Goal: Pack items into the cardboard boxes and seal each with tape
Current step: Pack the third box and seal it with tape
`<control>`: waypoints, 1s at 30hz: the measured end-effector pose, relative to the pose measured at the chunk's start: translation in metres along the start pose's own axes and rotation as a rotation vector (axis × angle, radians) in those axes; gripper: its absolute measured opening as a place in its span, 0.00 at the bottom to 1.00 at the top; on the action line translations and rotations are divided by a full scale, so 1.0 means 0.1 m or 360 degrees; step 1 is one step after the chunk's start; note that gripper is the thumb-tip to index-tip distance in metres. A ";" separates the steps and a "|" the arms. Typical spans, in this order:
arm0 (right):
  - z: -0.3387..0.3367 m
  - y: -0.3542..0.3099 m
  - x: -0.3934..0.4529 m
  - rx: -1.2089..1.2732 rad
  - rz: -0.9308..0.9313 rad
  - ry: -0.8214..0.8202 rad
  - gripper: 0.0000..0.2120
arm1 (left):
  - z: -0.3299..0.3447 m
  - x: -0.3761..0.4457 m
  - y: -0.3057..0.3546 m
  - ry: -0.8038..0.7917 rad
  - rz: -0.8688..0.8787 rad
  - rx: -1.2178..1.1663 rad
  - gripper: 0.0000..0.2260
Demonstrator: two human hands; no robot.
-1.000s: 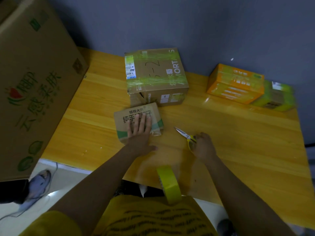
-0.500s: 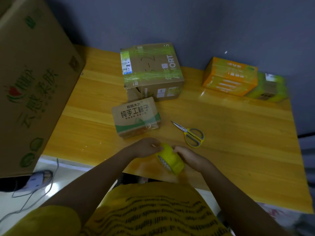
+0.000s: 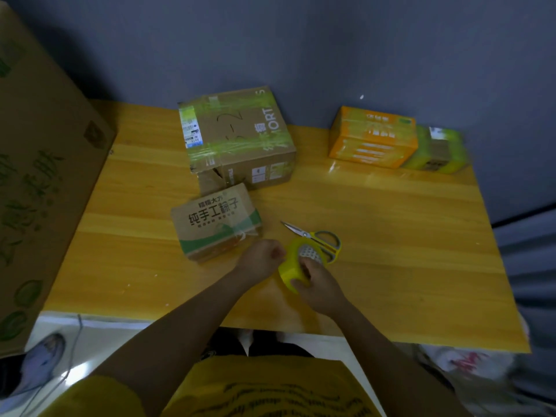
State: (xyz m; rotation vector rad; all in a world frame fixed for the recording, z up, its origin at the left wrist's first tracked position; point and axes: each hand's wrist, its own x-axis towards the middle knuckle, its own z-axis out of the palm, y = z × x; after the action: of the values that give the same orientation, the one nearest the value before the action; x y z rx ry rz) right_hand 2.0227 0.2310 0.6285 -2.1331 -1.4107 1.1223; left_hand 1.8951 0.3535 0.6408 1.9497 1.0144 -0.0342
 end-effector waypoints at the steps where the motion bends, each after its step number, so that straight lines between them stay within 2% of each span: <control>1: 0.03 -0.01 0.00 -0.0134 -0.0018 0.0019 0.16 | -0.02 0.00 -0.04 0.0009 0.0031 0.0048 0.05; 4: 0.12 -0.02 0.04 -0.0628 -0.0025 0.0001 0.25 | -0.15 -0.03 -0.13 0.0244 0.0080 0.0220 0.06; 8: 0.13 -0.04 0.12 -0.0860 0.0131 -0.0132 0.28 | -0.43 -0.04 -0.38 0.0761 0.0122 0.0377 0.09; 11: 0.07 -0.20 0.25 -0.1138 0.0145 0.0004 0.27 | -0.59 -0.08 -0.53 0.0751 -0.0056 0.0481 0.15; 13: 0.06 -0.35 0.37 -0.0803 0.0100 0.0310 0.21 | -0.67 -0.07 -0.62 0.0664 -0.0139 0.0593 0.17; 14: 0.07 -0.45 0.45 -0.0371 0.0136 0.0437 0.18 | -0.69 -0.05 -0.67 0.0600 -0.0158 0.0657 0.19; 15: 0.09 -0.57 0.53 0.0147 0.0226 0.0442 0.15 | -0.70 -0.03 -0.73 0.0516 -0.0200 0.0713 0.22; 17: 0.16 -0.80 0.64 0.1119 0.0338 0.0326 0.07 | -0.69 0.00 -0.82 0.0348 -0.0328 0.0803 0.27; 18: 0.20 -0.87 0.69 0.1353 0.0350 0.0321 0.07 | -0.68 0.00 -0.84 0.0297 -0.0378 0.0827 0.28; 21: 0.39 -0.89 0.74 0.1728 0.0492 0.0412 0.10 | -0.65 0.02 -0.85 0.0279 -0.0395 0.0758 0.25; 23: 0.52 -0.80 0.77 0.1873 0.0505 0.0501 0.14 | -0.65 0.02 -0.89 0.0285 -0.0383 0.0712 0.27; 25: 0.62 -0.75 0.84 0.1766 0.0421 0.0631 0.13 | -0.65 0.02 -0.94 0.0273 -0.0375 0.0696 0.27; 27: 0.72 -0.73 0.91 0.1571 0.0365 0.0769 0.14 | -0.67 0.04 -0.96 0.0265 -0.0383 0.0695 0.26; 30: 0.88 -0.68 0.95 0.1000 0.0300 0.0864 0.15 | -0.69 0.06 -0.92 0.0240 -0.0421 0.0692 0.27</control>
State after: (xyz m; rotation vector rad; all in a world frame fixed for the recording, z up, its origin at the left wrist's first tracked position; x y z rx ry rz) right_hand 1.9314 0.3335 0.5780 -1.9056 -0.5315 0.8039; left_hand 1.8137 0.4307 0.6136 2.2137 1.4557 -0.2802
